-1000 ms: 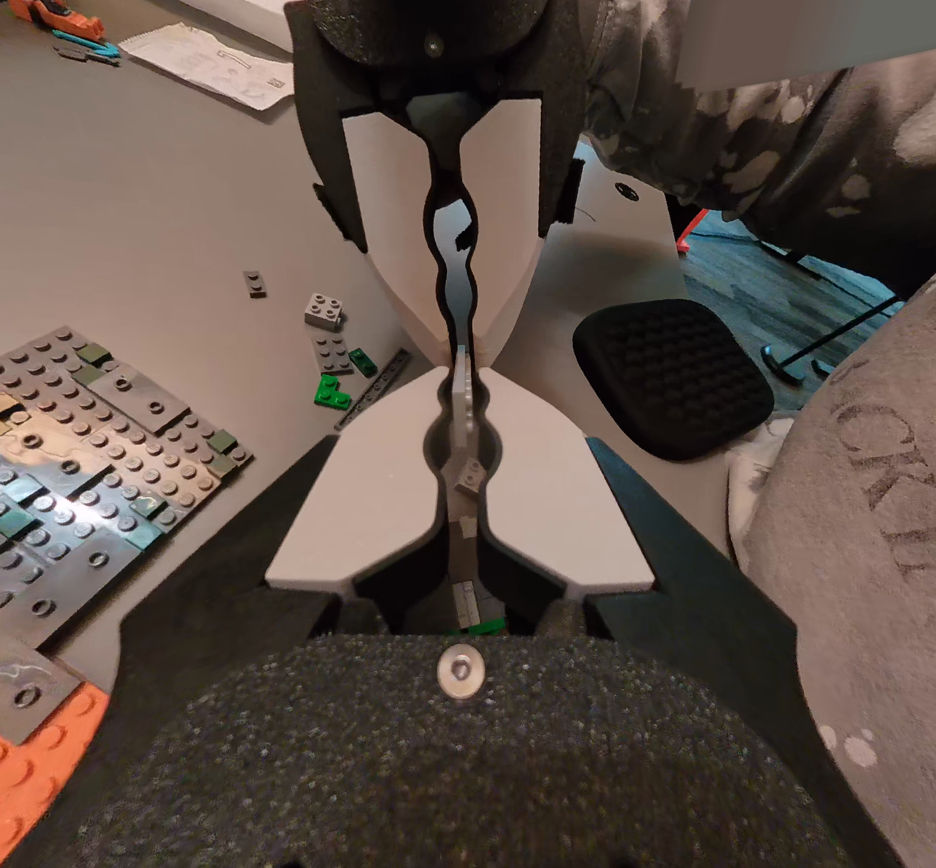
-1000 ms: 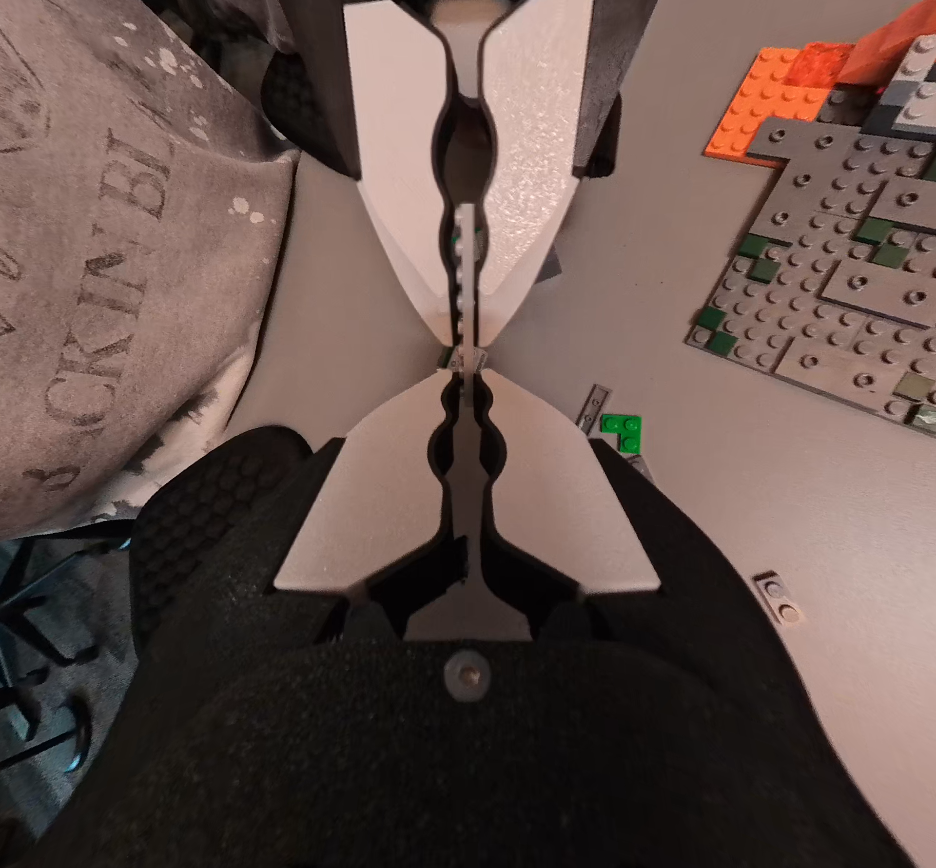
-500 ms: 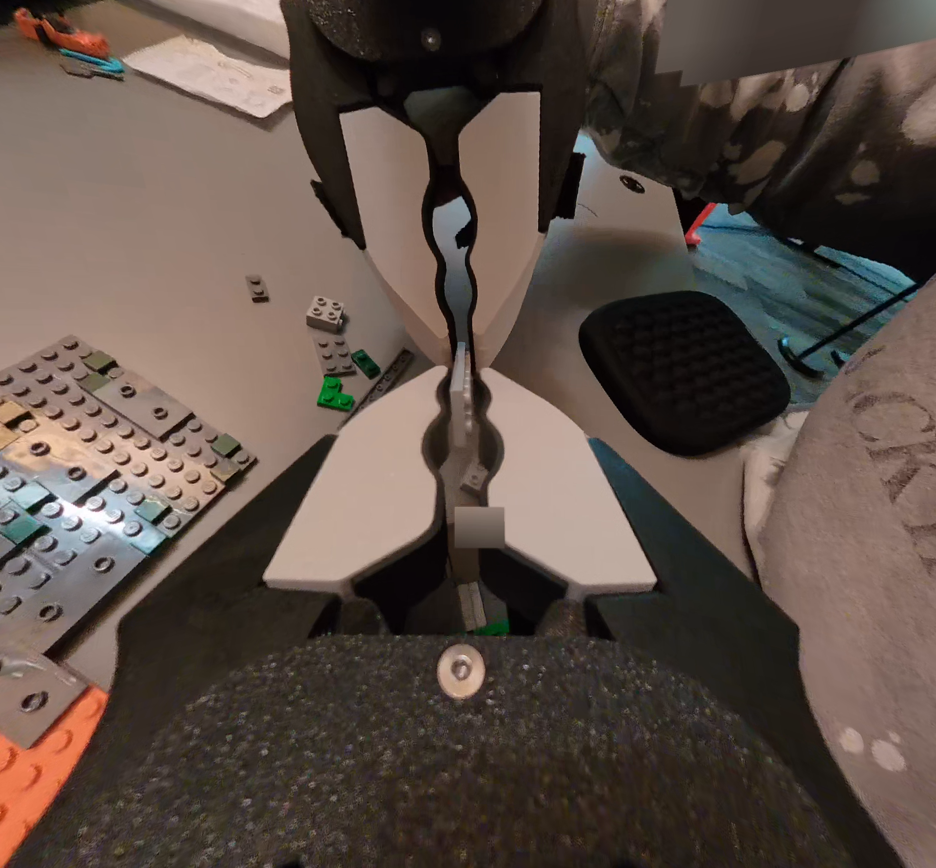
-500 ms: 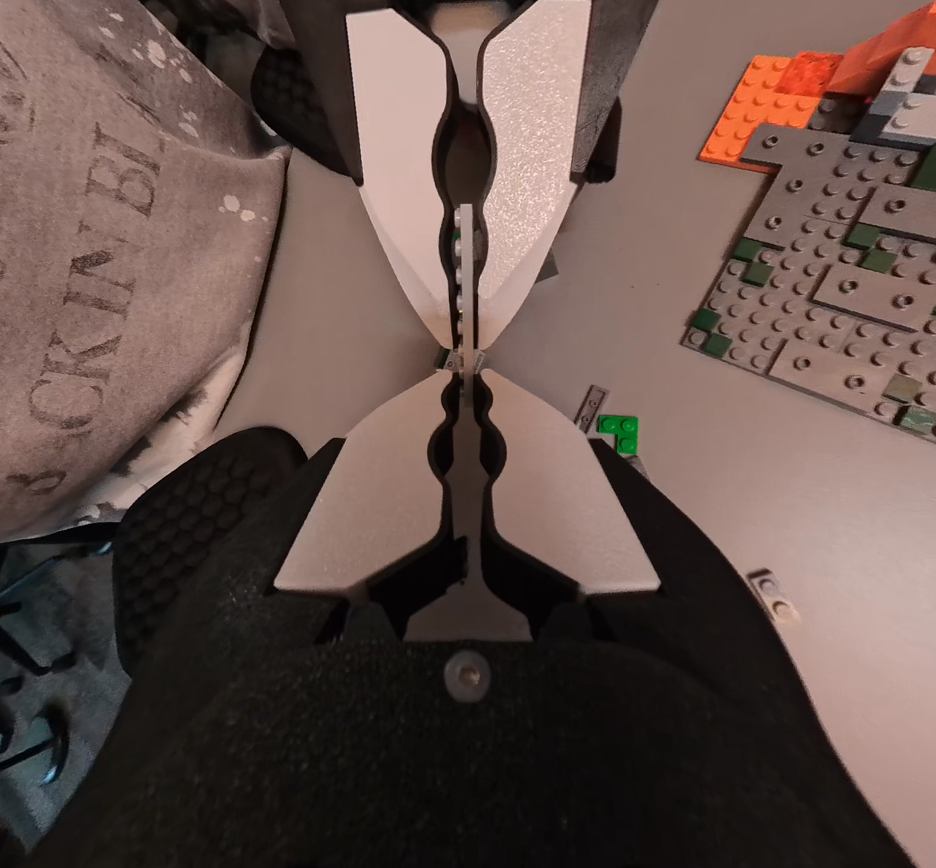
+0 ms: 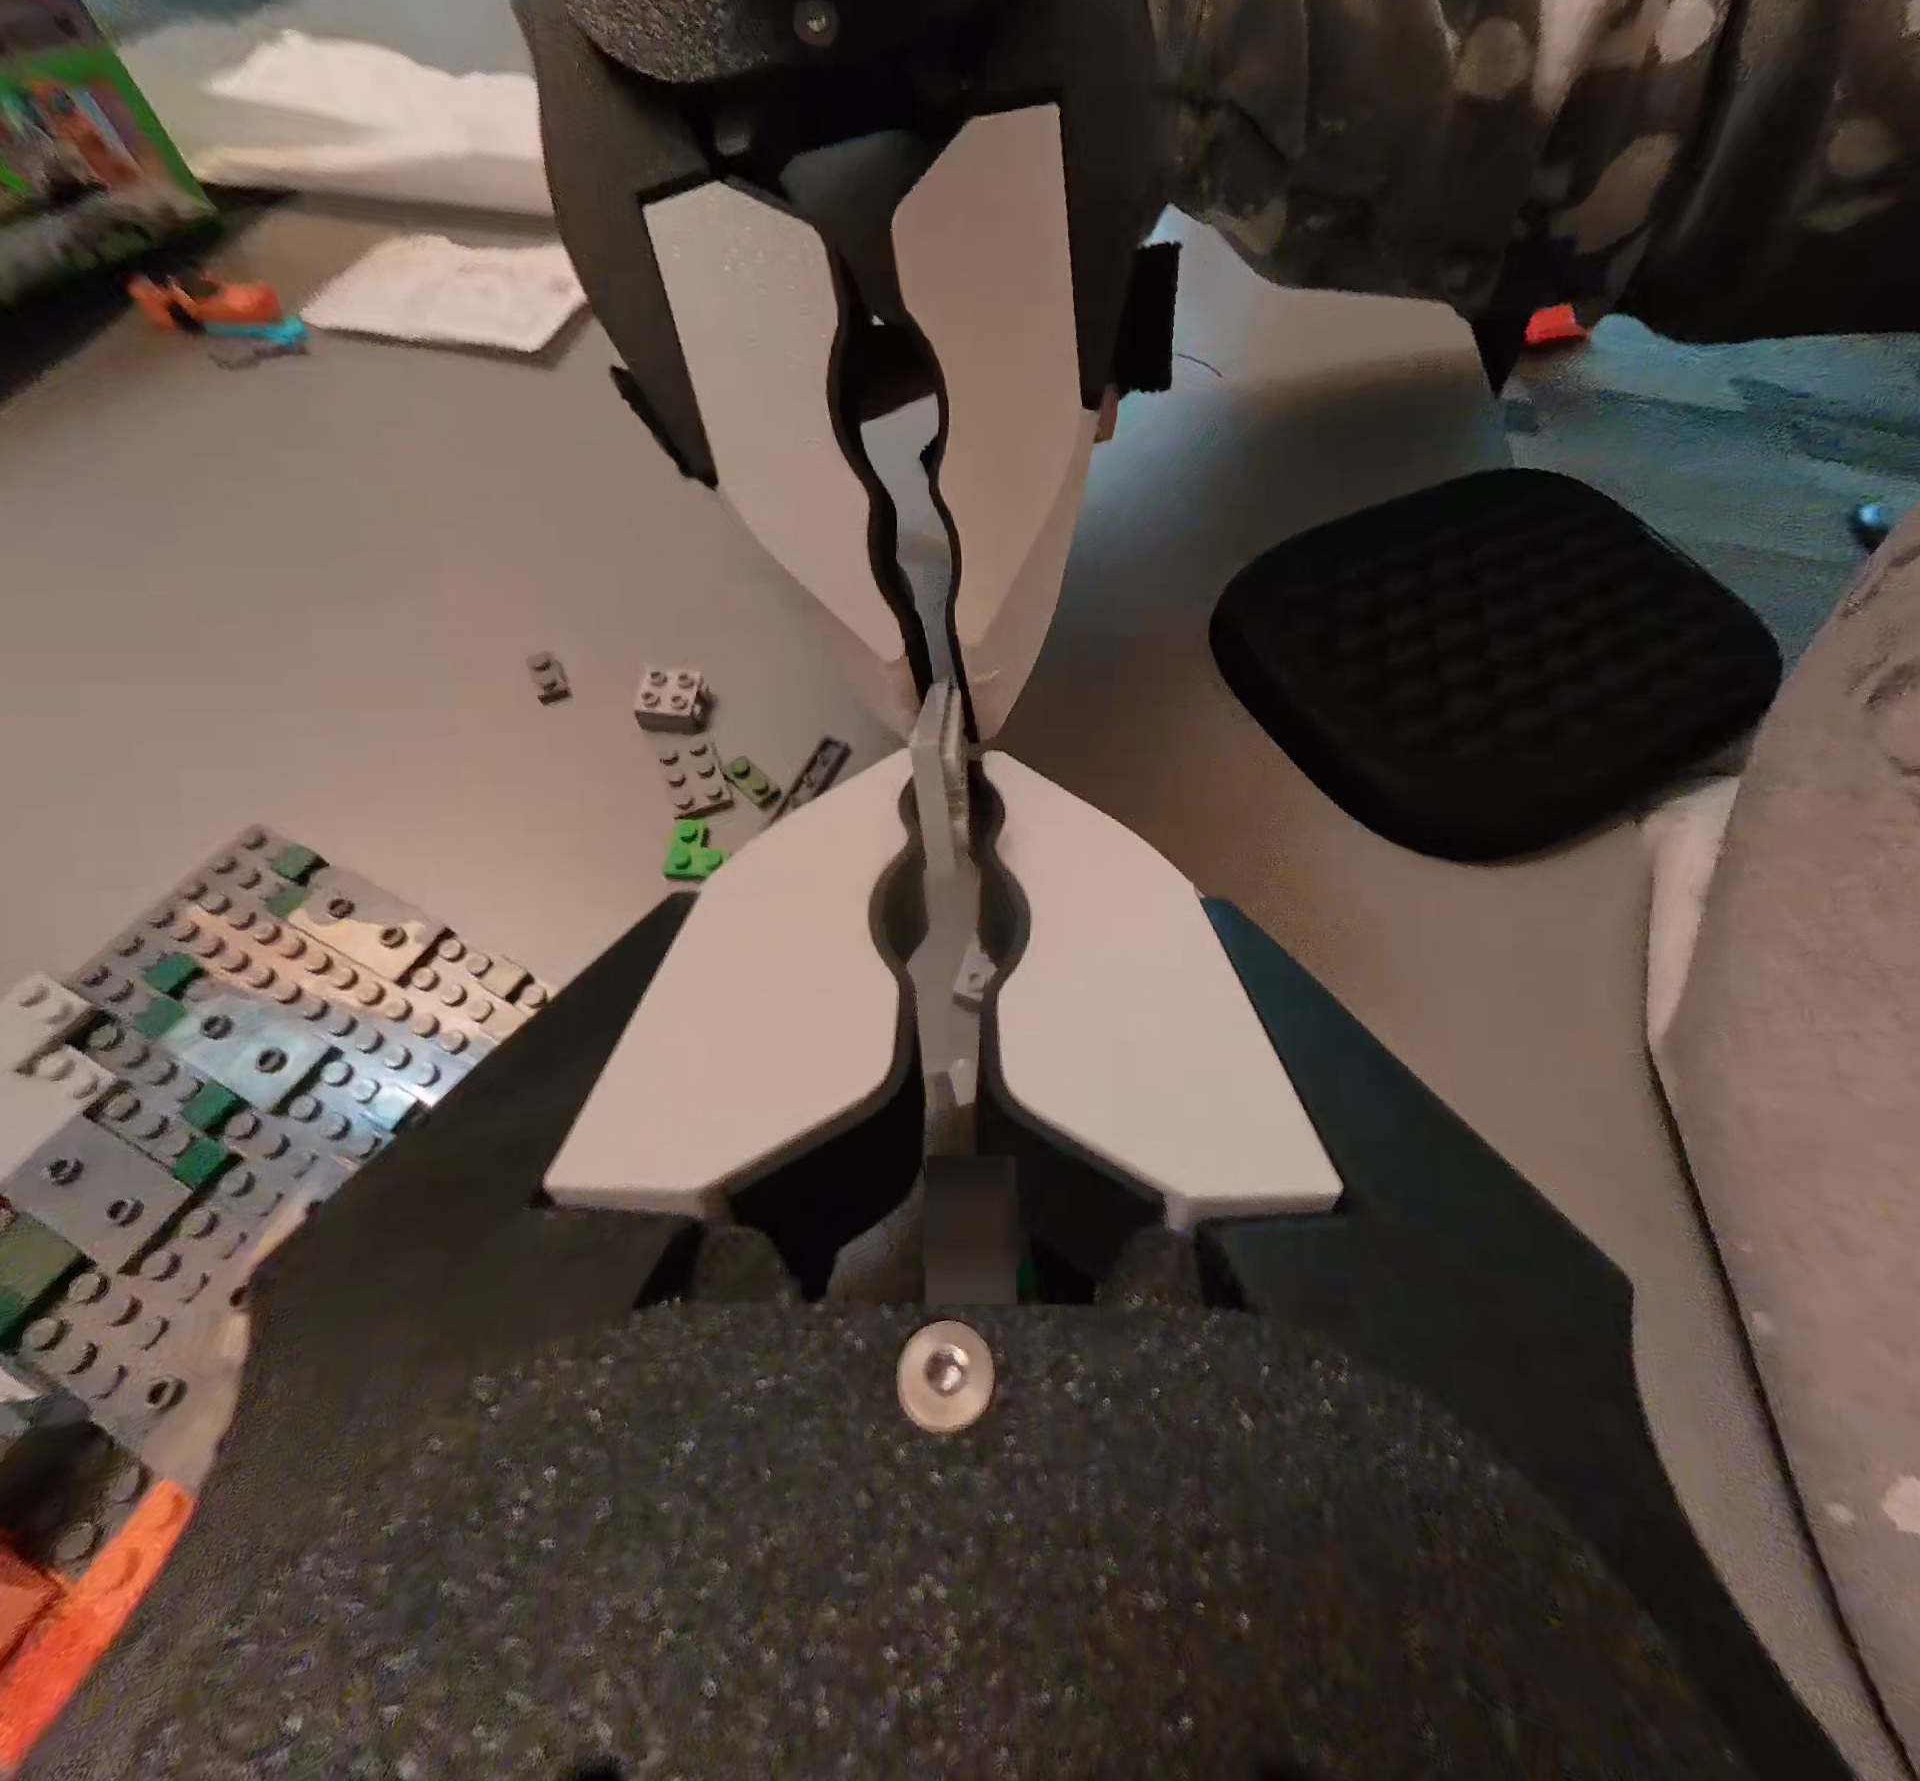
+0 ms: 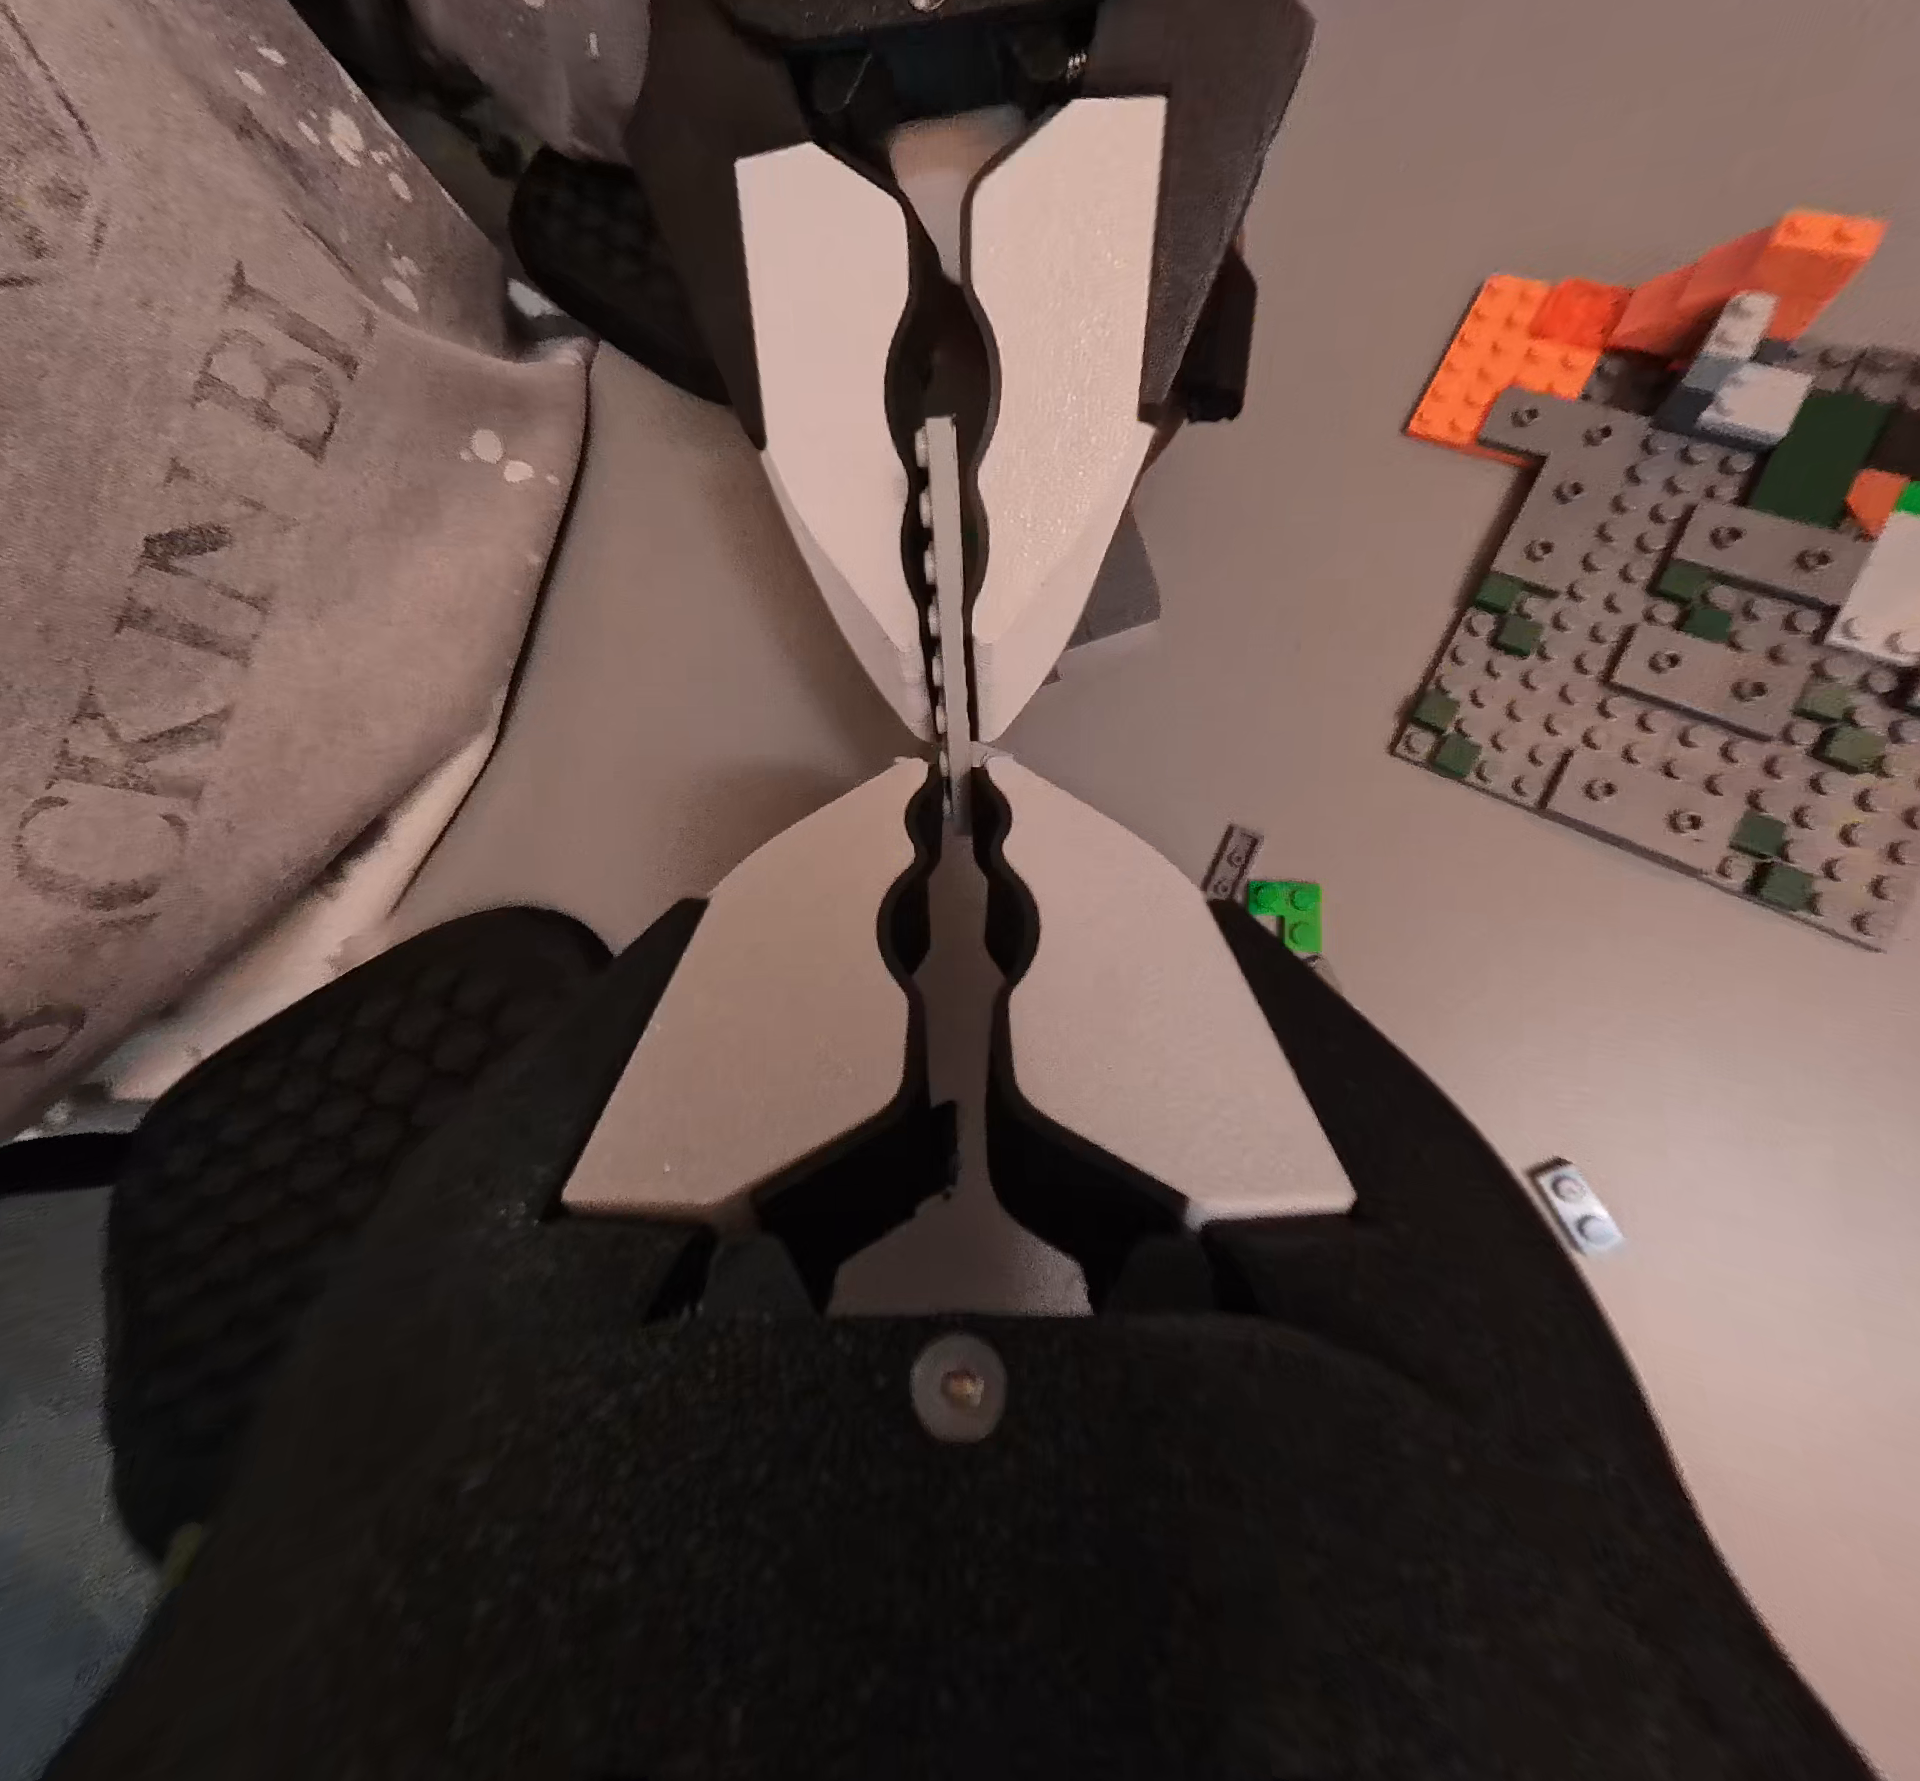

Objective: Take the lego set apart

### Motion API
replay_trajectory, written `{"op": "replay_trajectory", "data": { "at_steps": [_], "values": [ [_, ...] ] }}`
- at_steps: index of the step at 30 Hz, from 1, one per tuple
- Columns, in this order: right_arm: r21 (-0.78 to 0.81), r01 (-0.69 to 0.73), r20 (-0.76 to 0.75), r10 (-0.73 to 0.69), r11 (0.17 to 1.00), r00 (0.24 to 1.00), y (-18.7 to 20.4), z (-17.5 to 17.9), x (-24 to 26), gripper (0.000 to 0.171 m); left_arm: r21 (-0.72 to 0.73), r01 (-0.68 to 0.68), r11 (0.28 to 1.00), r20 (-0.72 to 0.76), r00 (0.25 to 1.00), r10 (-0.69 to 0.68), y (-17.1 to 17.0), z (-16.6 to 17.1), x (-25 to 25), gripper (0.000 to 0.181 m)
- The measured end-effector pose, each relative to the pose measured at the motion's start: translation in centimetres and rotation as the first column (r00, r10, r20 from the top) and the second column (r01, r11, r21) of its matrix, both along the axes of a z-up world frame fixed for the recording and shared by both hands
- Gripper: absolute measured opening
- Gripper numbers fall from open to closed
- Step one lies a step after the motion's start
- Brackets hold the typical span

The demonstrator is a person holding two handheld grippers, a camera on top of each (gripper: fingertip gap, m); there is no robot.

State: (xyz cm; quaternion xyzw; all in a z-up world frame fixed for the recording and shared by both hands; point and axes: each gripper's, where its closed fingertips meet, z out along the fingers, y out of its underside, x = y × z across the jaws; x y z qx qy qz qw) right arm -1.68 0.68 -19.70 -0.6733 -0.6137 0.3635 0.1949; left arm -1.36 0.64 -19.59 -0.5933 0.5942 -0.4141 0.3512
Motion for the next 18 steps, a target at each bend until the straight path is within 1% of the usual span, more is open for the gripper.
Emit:
{"op": "replay_trajectory", "data": {
  "at_steps": [1, 3, 5, 6, 11, 15, 18],
  "values": [
    [0.021, 0.008, -0.01, -0.008, 1.0, 1.0, -0.1, 0.2, 0.1, 0.005, 0.012, -0.009, 1.0, 0.019, 1.0, 0.009, -0.1, 0.3, 0.1, 0.005],
    [0.053, 0.03, -0.021, -0.029, 0.998, 0.999, 0.0, 0.4, 0.3, 0.005, 0.037, -0.028, 0.999, 0.018, 0.999, 0.027, 0.0, 0.1, 0.1, 0.013],
    [0.063, 0.039, -0.023, -0.038, 0.997, 0.999, 0.0, 0.1, 0.5, 0.005, 0.05, -0.021, 0.999, 0.004, 1.0, 0.021, 0.0, -0.4, 0.0, 0.013],
    [0.057, 0.037, -0.021, -0.036, 0.998, 0.999, -0.1, 0.0, 0.6, 0.005, 0.053, -0.032, 0.998, 0.013, 0.999, 0.032, 0.2, -0.4, 0.0, 0.01],
    [0.018, 0.021, 0.02, -0.021, 1.0, 1.0, 0.0, -1.3, 1.0, 0.004, -0.002, -0.026, 1.0, 0.045, 0.999, 0.026, 0.4, -0.1, -0.1, 0.015],
    [-0.017, -0.018, 0.064, 0.019, 1.0, 0.998, -0.3, -2.0, 1.1, 0.004, -0.015, -0.002, 1.0, 0.052, 0.999, 0.003, 0.1, -0.1, -0.4, 0.007],
    [-0.008, -0.026, 0.075, 0.027, 1.0, 0.997, -0.1, -2.0, 0.9, 0.005, -0.007, -0.012, 1.0, 0.027, 1.0, 0.012, 0.2, -0.1, -0.6, 0.005]
  ]
}}
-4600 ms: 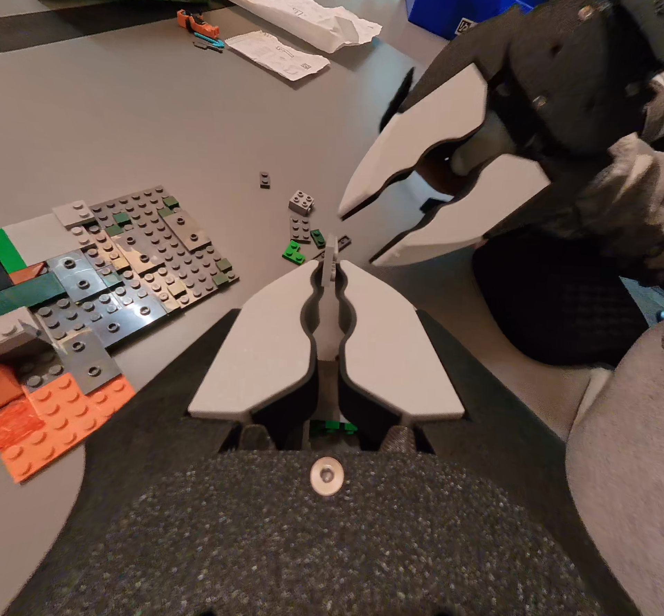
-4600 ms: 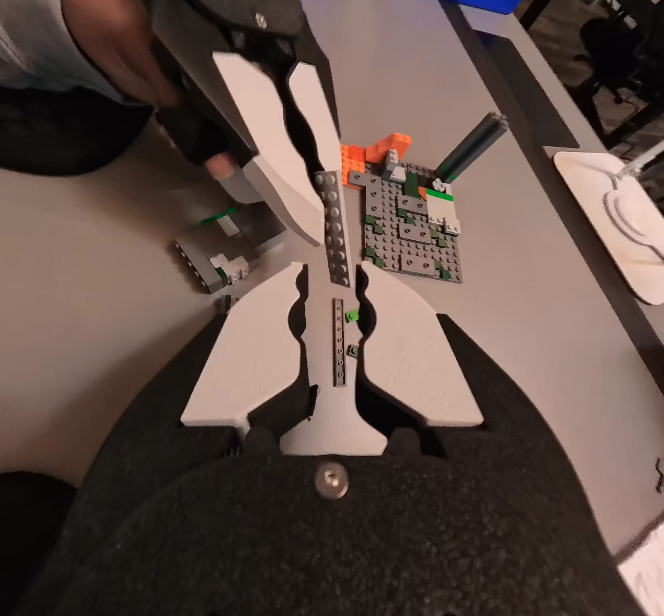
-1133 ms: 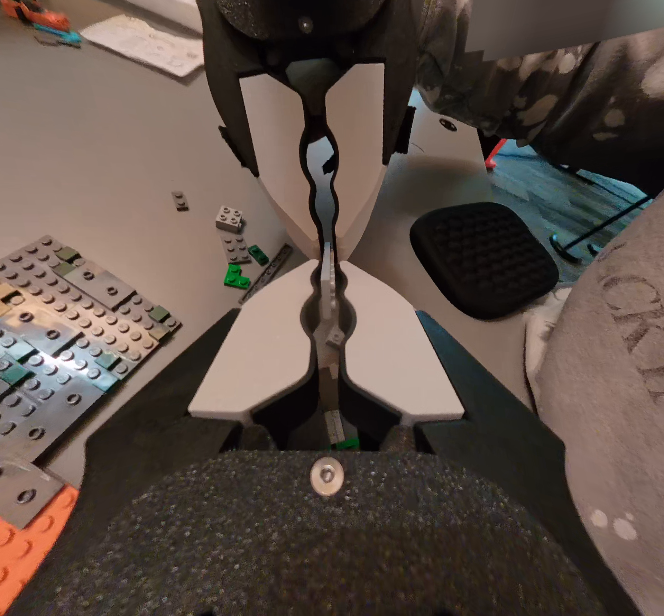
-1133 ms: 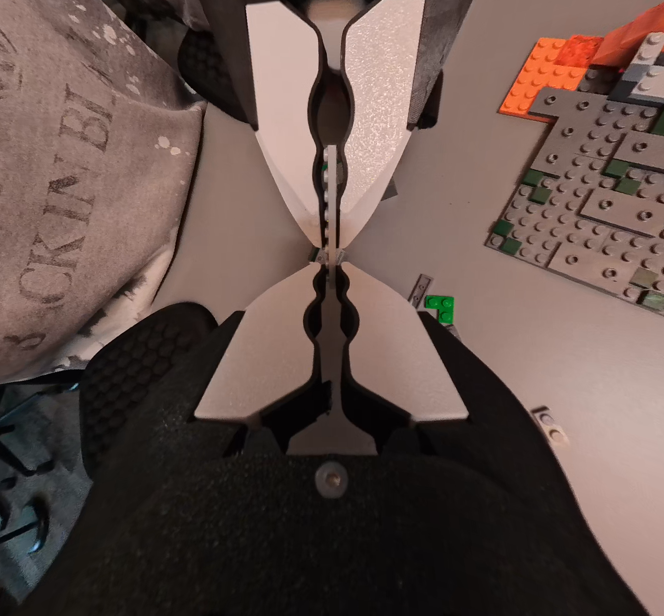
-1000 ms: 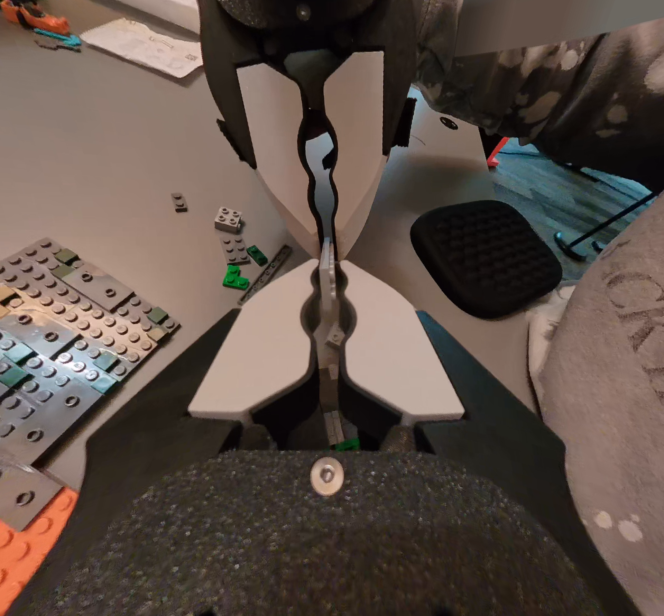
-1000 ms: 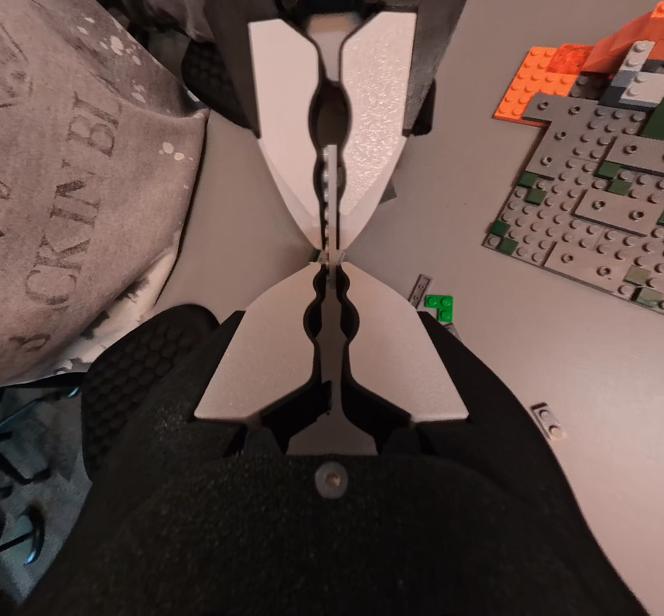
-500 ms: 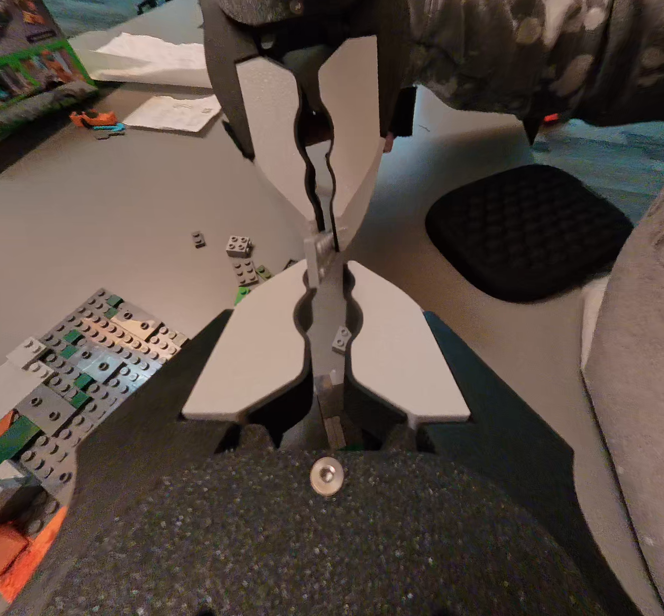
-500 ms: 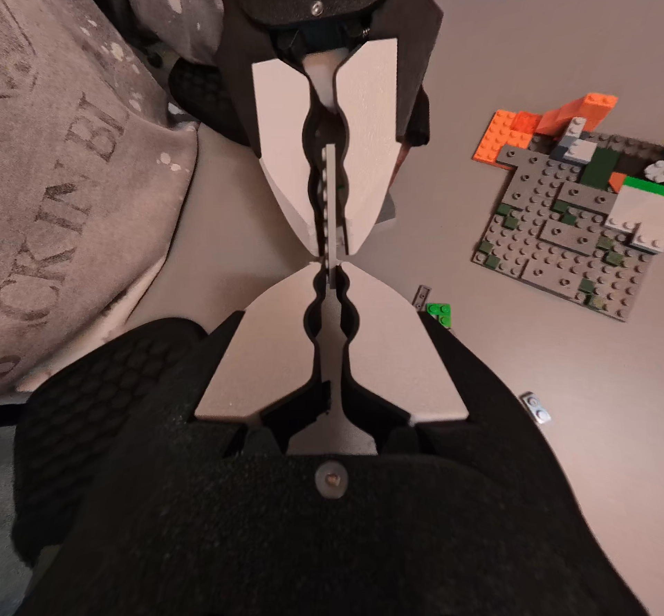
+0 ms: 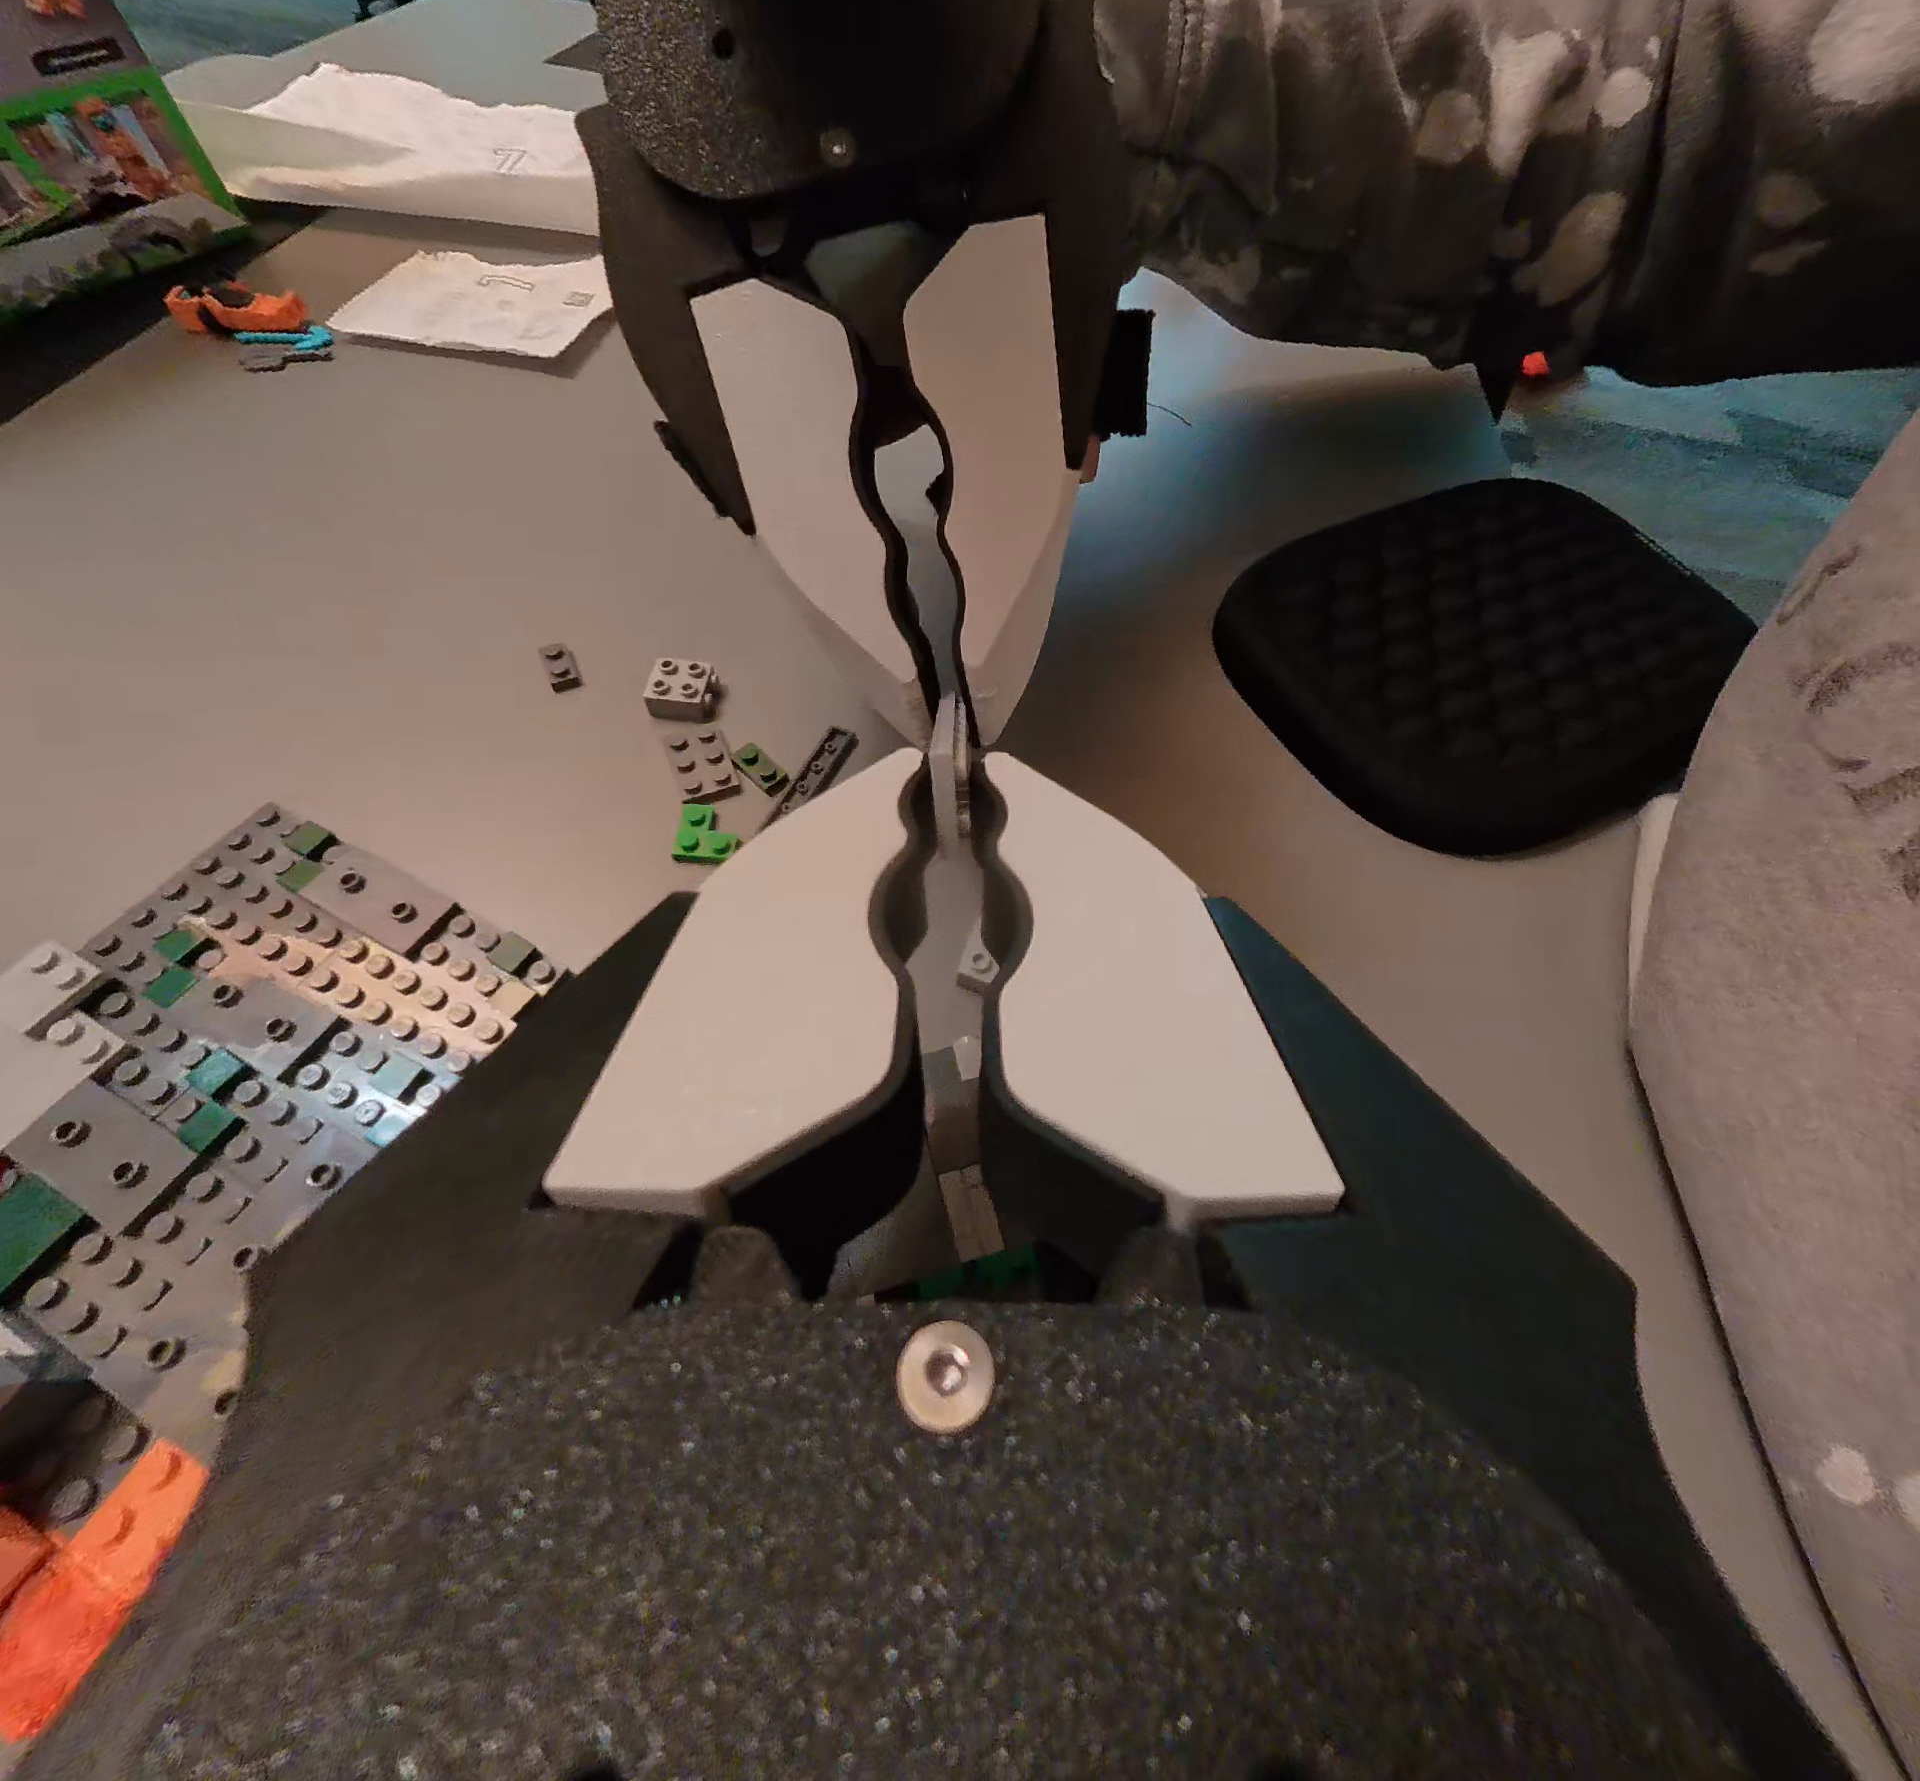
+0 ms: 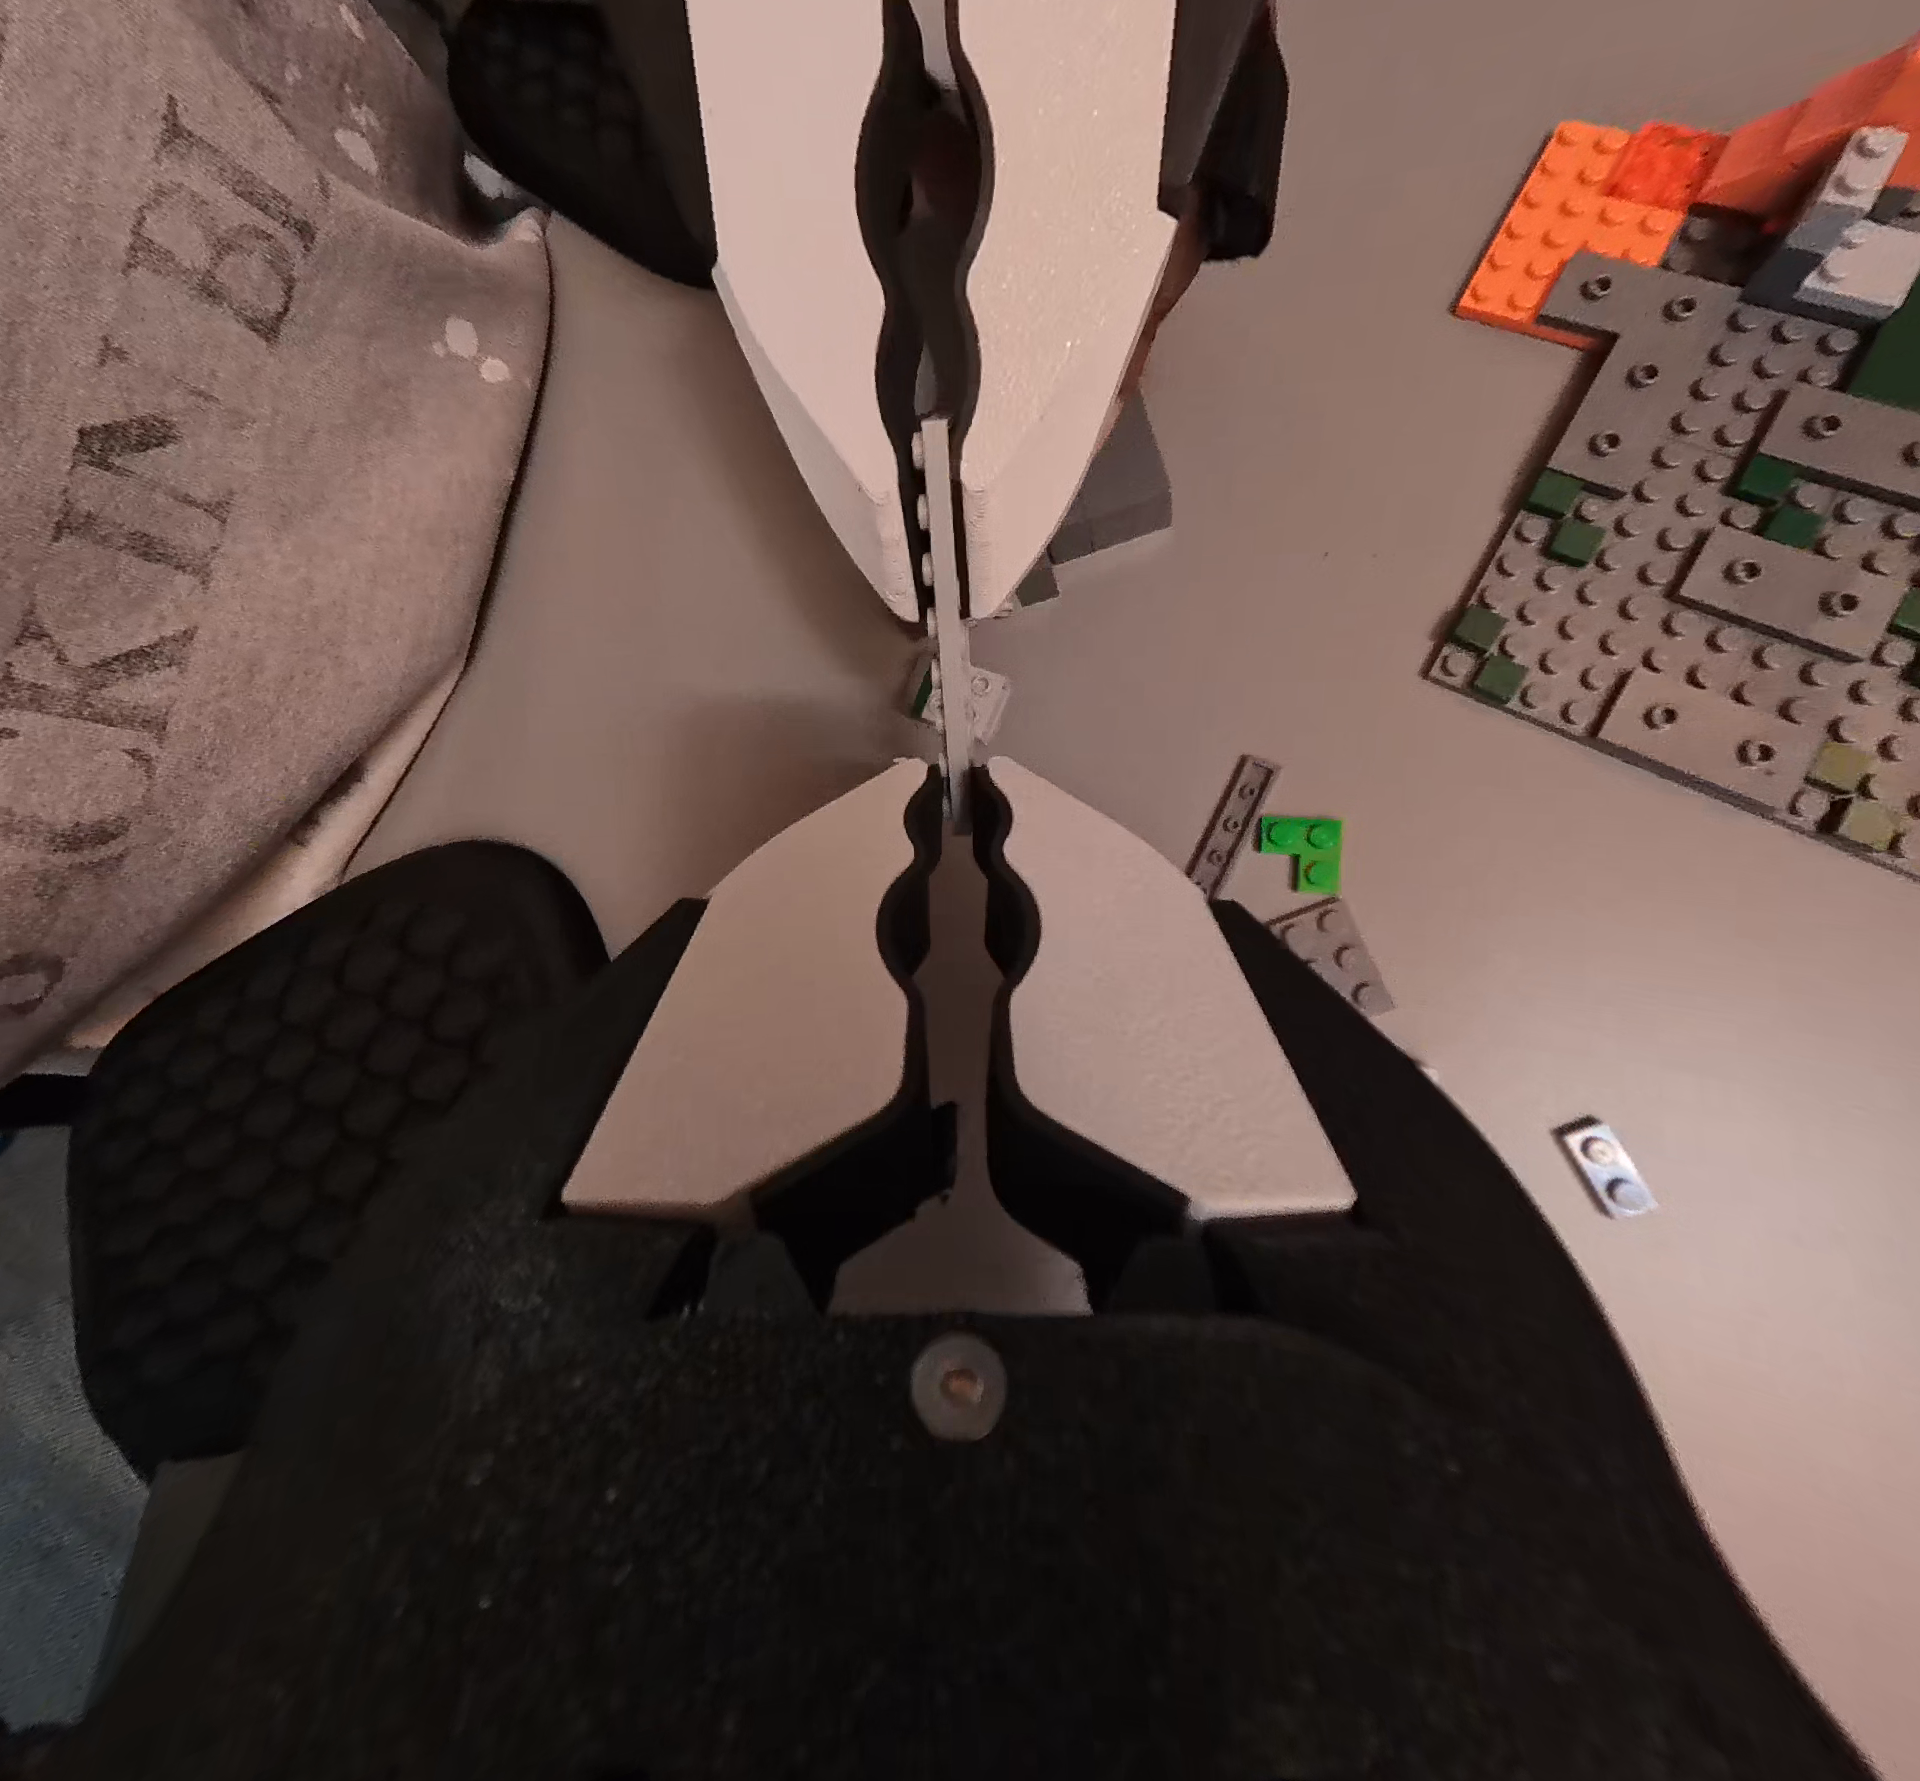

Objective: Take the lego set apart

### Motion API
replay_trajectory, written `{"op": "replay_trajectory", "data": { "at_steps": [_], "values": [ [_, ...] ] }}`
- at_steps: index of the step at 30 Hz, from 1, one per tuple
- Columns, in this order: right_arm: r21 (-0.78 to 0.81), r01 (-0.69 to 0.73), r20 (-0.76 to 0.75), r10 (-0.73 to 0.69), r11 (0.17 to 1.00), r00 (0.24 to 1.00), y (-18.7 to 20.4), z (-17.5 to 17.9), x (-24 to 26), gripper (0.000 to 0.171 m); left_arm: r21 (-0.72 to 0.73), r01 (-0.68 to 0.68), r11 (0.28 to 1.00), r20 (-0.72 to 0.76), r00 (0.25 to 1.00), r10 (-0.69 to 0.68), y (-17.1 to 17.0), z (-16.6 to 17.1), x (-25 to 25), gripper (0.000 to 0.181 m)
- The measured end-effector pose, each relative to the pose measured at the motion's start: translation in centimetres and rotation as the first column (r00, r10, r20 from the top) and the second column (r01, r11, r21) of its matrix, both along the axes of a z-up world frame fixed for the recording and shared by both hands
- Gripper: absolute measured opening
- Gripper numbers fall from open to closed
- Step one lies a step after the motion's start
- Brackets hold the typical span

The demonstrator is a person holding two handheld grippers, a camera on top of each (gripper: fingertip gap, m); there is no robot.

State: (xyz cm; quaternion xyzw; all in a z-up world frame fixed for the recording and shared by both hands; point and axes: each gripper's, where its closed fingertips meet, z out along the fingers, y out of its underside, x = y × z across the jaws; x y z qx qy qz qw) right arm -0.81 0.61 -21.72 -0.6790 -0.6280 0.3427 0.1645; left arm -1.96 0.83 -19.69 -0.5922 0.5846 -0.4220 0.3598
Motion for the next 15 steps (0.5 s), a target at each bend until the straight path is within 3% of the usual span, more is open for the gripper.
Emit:
{"op": "replay_trajectory", "data": {
  "at_steps": [3, 6, 10, 12, 15],
  "values": [
    [0.052, 0.046, -0.043, -0.044, 0.998, 0.998, 1.2, 1.0, -0.1, 0.006, -0.072, -0.047, 0.996, 0.037, 0.998, 0.05, 1.0, 0.7, -0.2, 0.005],
    [0.182, 0.144, -0.144, -0.119, 0.973, 0.982, 2.5, 3.0, -0.2, 0.025, -0.204, -0.087, 0.975, 0.088, 0.99, 0.107, 2.2, 1.5, -0.8, 0.005],
    [0.498, 0.287, -0.171, -0.232, 0.818, 0.958, 4.0, 2.7, -0.3, 0.032, -0.428, -0.12, 0.896, 0.147, 0.969, 0.199, 3.9, 2.5, -1.4, 0.005],
    [0.64, 0.3, -0.137, -0.278, 0.708, 0.951, 4.7, 2.0, -0.6, 0.038, -0.521, -0.103, 0.847, 0.174, 0.959, 0.223, 4.3, 2.9, -1.5, 0.005],
    [0.733, 0.282, -0.113, -0.298, 0.619, 0.948, 5.3, 1.9, -2.1, 0.04, -0.585, -0.082, 0.807, 0.177, 0.958, 0.225, 4.6, 2.8, -1.7, 0.005]
  ]
}}
